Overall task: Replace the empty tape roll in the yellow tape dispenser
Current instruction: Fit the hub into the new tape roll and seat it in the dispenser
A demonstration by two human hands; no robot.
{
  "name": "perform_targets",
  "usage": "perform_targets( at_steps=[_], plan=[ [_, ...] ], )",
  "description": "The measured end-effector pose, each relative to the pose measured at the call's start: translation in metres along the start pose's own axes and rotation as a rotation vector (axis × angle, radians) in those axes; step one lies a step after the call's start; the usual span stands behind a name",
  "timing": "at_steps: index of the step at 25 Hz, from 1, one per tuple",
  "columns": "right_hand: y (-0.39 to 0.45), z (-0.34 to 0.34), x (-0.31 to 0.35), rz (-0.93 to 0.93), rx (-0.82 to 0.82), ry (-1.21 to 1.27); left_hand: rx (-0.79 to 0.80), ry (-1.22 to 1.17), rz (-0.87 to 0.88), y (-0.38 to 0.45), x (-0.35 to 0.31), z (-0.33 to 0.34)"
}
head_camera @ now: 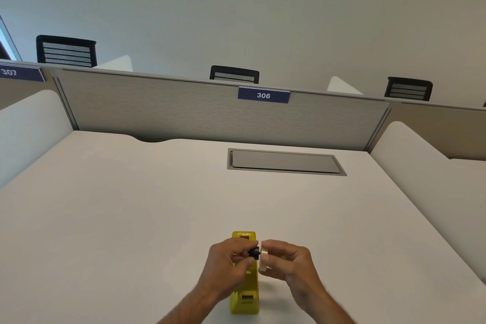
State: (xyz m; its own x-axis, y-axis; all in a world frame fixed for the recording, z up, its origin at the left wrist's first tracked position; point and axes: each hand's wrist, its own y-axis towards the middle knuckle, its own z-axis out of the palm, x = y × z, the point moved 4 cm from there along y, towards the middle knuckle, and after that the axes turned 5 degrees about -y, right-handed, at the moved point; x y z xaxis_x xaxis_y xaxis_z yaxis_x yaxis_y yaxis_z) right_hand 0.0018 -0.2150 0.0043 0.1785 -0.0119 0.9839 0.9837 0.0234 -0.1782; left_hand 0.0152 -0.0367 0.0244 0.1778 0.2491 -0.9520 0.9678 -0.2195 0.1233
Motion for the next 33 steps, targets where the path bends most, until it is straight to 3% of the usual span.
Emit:
perform_targets(
  at_steps=[11,17,25,28,33],
  plan=[
    [-0.003,0.003,0.0,-0.02,-0.017,0.064,0.041,0.042,-0.043,-0.001,0.0,0.003],
    [-0.004,0.006,-0.001,-0.015,-0.027,0.045,0.109,0.05,0.016,-0.001,-0.006,0.002],
    [-0.003,0.013,0.004,-0.036,0.045,0.025,0.059,-0.01,-0.068,0.0,0.004,-0.002],
    [-0.001,0.015,0.006,-0.043,0.107,-0.079,0.042,-0.006,-0.098,0.002,0.009,-0.005],
    [0.009,0.019,0.011,-0.08,0.04,-0.367,0.052,0.022,-0.118,0.008,0.018,-0.012]
  ],
)
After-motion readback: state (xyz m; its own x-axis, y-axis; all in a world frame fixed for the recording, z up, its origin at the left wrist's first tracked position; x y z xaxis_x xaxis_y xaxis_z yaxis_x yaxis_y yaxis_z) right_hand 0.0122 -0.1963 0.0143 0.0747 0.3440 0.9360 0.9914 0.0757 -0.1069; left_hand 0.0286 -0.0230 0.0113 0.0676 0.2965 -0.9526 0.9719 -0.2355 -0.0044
